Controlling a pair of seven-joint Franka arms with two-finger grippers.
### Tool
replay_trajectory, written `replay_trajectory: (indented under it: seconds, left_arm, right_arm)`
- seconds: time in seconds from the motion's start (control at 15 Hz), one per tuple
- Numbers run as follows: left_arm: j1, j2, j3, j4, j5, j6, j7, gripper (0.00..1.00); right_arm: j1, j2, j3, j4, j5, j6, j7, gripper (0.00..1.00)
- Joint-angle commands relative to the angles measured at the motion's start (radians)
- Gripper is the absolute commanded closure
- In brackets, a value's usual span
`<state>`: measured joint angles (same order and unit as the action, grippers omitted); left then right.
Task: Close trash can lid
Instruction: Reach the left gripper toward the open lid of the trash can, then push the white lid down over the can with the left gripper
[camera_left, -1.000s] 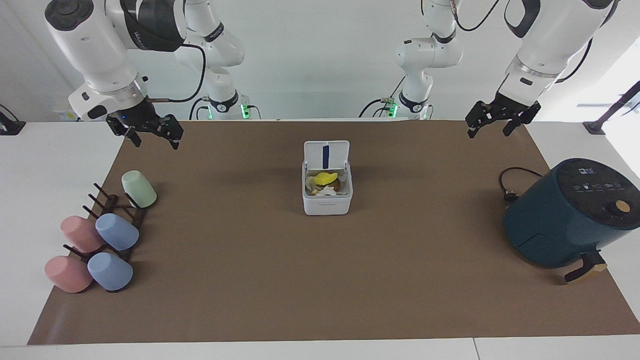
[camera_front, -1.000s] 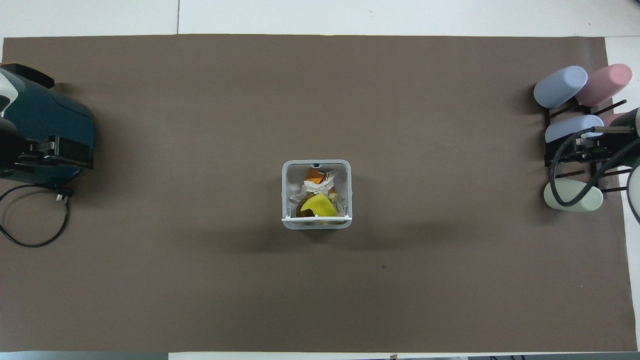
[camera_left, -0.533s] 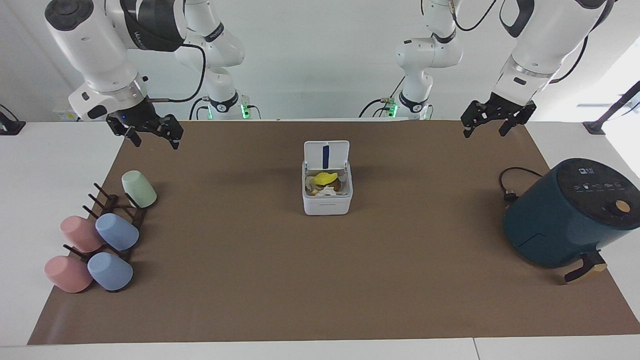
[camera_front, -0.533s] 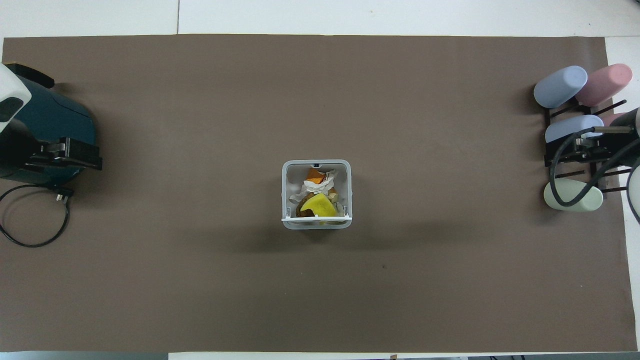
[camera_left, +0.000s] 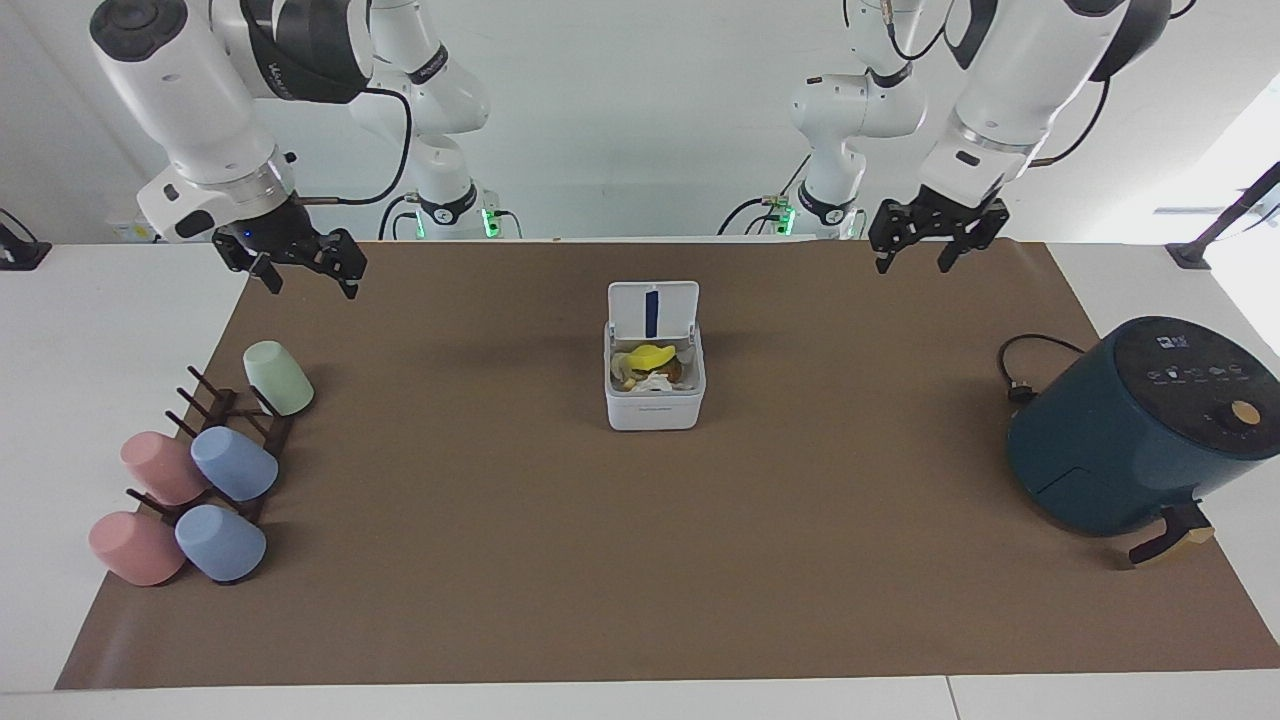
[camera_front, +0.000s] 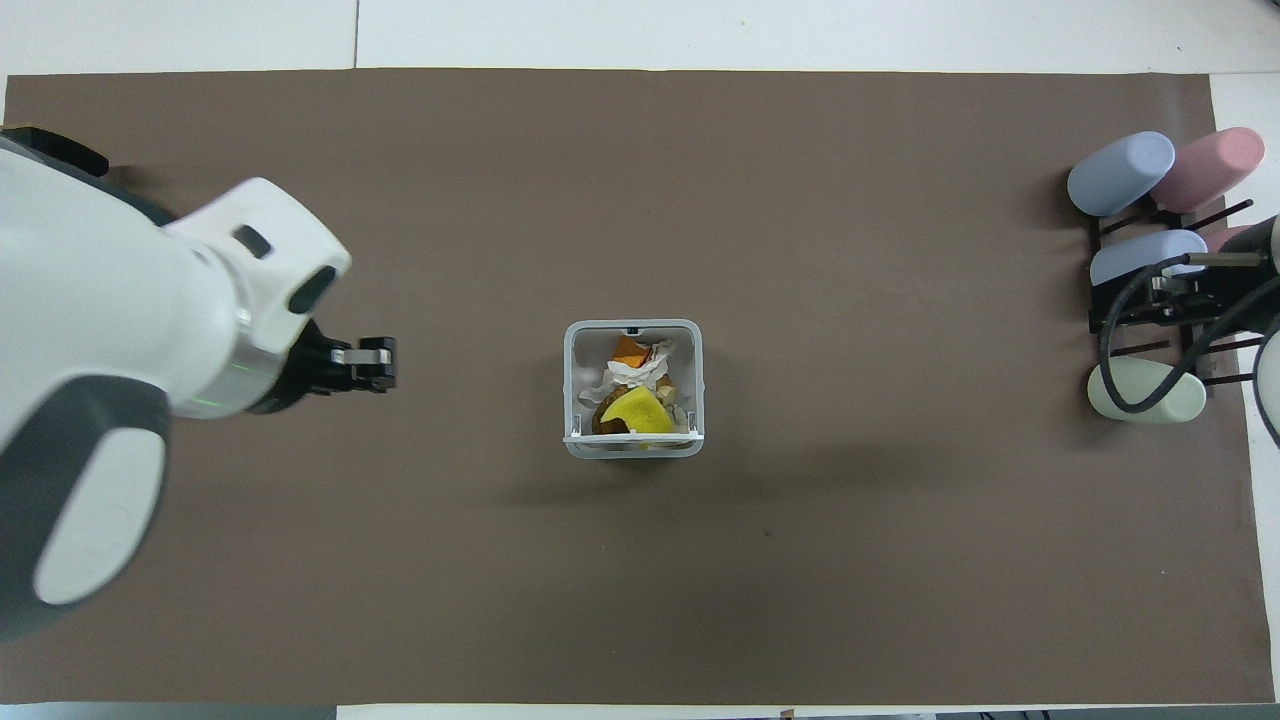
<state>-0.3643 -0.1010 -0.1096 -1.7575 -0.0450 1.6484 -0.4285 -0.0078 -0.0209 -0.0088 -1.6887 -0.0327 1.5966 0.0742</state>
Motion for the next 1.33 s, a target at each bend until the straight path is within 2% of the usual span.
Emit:
replay_trajectory:
  seconds: [0.0, 0.27, 0.4, 0.67, 1.0, 1.27]
  left_arm:
    - [-0.180, -0.089, 0.018, -0.164, -0.032, 0.128, -0.148, 1.00]
    - [-0.372, -0.072, 0.018, -0.249, -0.035, 0.269, -0.292, 1.00]
    - [-0.410, -0.005, 0.018, -0.249, -0.035, 0.330, -0.340, 1.00]
    - [-0.384, 0.066, 0.024, -0.223, -0.035, 0.461, -0.346, 1.00]
    - [-0.289, 0.162, 0.024, -0.103, -0.030, 0.494, -0.316, 1.00]
    - [-0.259, 0.237, 0.025, -0.094, -0.029, 0.614, -0.317, 1.00]
  right_arm:
    - [-0.011, -0.024, 0.009, -0.029, 0.002, 0.022, -0.008, 0.00]
    - [-0.011, -0.024, 0.009, -0.029, 0.002, 0.022, -0.008, 0.00]
    - [-0.011, -0.024, 0.009, -0.029, 0.002, 0.022, -0.008, 0.00]
    - [-0.011, -0.024, 0.009, -0.029, 0.002, 0.022, -0.008, 0.00]
    - [-0.011, -0.024, 0.009, -0.029, 0.002, 0.022, -0.008, 0.00]
    - [-0.011, -0.024, 0.009, -0.029, 0.002, 0.022, -0.008, 0.00]
